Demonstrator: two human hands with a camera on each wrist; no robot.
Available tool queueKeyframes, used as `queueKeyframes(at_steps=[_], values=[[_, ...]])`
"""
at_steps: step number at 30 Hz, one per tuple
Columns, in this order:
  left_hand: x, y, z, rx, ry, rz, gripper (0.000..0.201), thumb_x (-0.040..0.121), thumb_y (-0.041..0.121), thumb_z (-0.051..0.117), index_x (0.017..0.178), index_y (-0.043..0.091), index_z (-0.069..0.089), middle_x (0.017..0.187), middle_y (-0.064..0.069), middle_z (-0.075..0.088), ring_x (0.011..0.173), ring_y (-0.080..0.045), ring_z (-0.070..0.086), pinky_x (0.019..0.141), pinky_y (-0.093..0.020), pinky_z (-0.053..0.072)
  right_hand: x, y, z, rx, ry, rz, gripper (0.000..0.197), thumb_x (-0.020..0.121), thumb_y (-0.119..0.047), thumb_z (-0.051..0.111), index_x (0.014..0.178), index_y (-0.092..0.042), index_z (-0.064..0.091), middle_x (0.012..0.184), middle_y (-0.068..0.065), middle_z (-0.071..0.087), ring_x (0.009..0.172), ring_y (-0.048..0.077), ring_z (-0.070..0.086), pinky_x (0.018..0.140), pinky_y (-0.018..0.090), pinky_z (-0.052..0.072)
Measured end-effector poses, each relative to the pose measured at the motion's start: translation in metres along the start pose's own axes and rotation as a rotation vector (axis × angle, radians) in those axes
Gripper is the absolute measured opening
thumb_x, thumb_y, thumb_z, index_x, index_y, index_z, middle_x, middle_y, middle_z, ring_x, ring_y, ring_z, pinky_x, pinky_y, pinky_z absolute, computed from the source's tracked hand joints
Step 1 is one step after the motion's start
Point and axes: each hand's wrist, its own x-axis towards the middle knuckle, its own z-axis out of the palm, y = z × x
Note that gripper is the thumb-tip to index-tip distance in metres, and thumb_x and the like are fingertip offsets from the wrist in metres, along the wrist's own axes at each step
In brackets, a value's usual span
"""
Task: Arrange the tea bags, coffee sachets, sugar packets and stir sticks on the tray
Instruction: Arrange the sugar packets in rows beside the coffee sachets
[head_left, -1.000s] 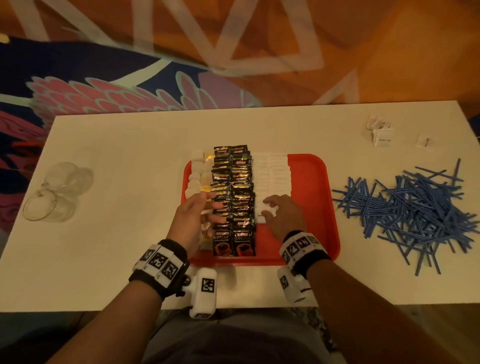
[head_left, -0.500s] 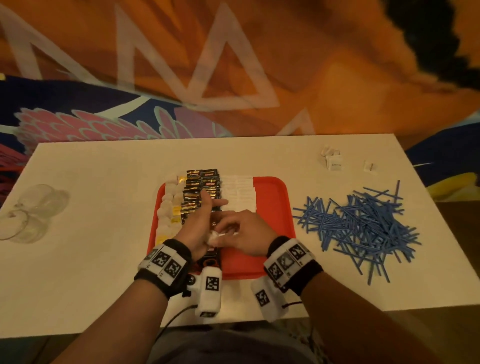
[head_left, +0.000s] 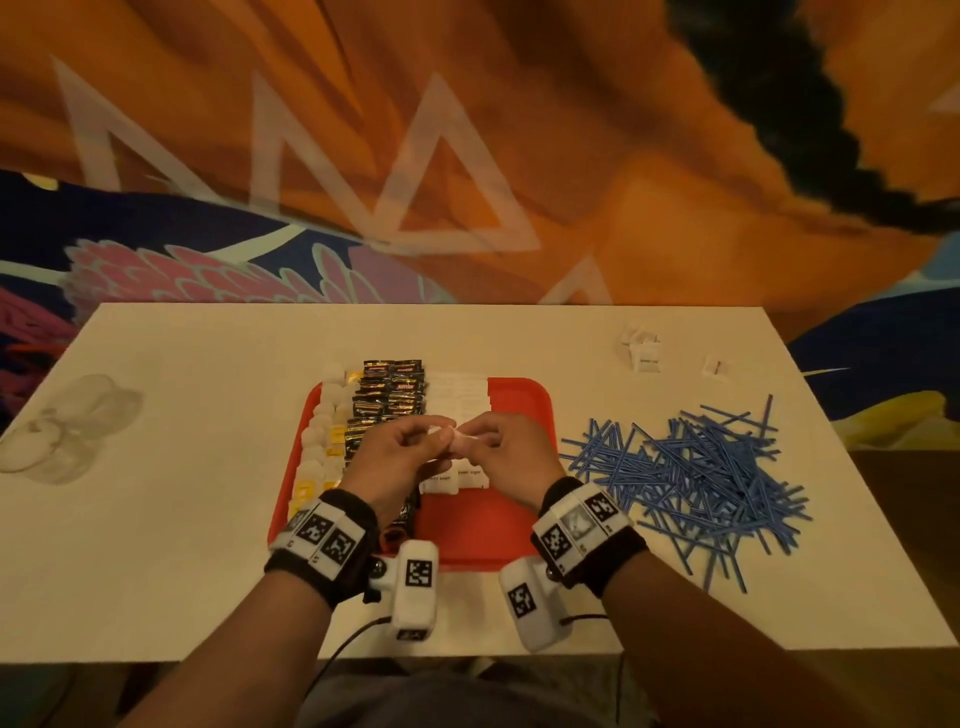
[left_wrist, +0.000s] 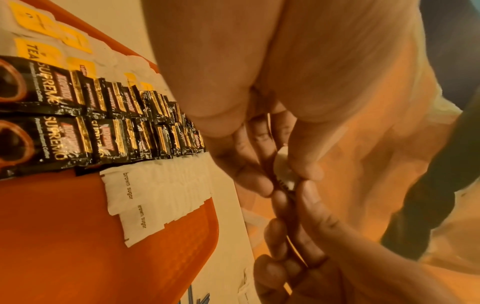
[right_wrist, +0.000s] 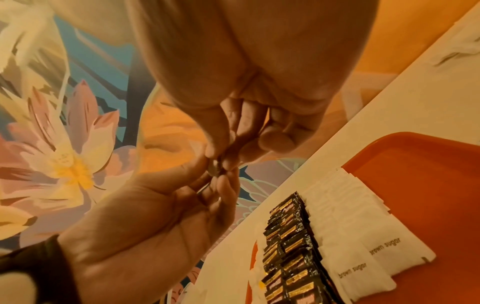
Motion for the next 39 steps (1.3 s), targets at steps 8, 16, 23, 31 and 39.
queueKeyframes(at_steps=[8,16,23,31,39], values=[[-0.002,-0.001,0.004,0.021,0.029,0.026,0.009,0.092,0.005,0.065,0.1,0.006,0.07,0.078,-0.004,0.07,0.074,-0.012,0.068,0.065,-0.023,0.053,-0.006,-0.002,0.002,0.158,0.057,0.035,0.014,0.091,-0.02,0.067,0.078,-0.02,0.071,0.07,-0.006,0.071,0.06,-0.003,0.061,0.063,0.018,0.047],[0.002,0.0,-0.005,-0.156,0.057,-0.001,0.005,0.093,0.011,0.065,0.095,0.006,0.065,0.081,-0.009,0.063,0.069,-0.015,0.062,0.062,-0.025,0.053,-0.006,-0.012,0.001,0.233,0.074,0.075,0.012,0.084,-0.013,0.071,0.076,-0.022,0.068,0.069,-0.008,0.067,0.07,0.009,0.06,0.063,0.026,0.047],[0.004,0.006,-0.02,-0.13,0.043,0.03,0.017,0.093,0.022,0.066,0.084,0.008,0.061,0.072,-0.006,0.059,0.061,-0.015,0.055,0.058,-0.028,0.049,-0.002,-0.028,0.014,0.241,0.086,0.062,0.019,0.082,-0.01,0.076,0.072,-0.023,0.066,0.069,-0.005,0.063,0.065,0.008,0.058,0.059,0.022,0.047],[0.004,0.015,-0.041,-0.145,-0.042,0.132,0.03,0.075,0.031,0.074,0.078,0.007,0.056,0.073,-0.003,0.061,0.073,-0.017,0.059,0.07,-0.028,0.05,-0.002,-0.05,0.038,0.401,0.187,0.065,0.017,0.086,-0.004,0.07,0.075,-0.015,0.062,0.074,0.004,0.068,0.069,0.01,0.064,0.064,0.024,0.051],[0.006,0.024,-0.066,0.087,-0.128,0.163,0.011,0.085,0.006,0.074,0.093,0.003,0.067,0.071,-0.006,0.066,0.066,-0.013,0.062,0.07,-0.029,0.05,-0.001,-0.057,0.055,0.136,0.292,0.018,0.021,0.088,-0.014,0.068,0.073,-0.025,0.059,0.064,-0.001,0.06,0.065,0.014,0.061,0.065,0.032,0.05]])
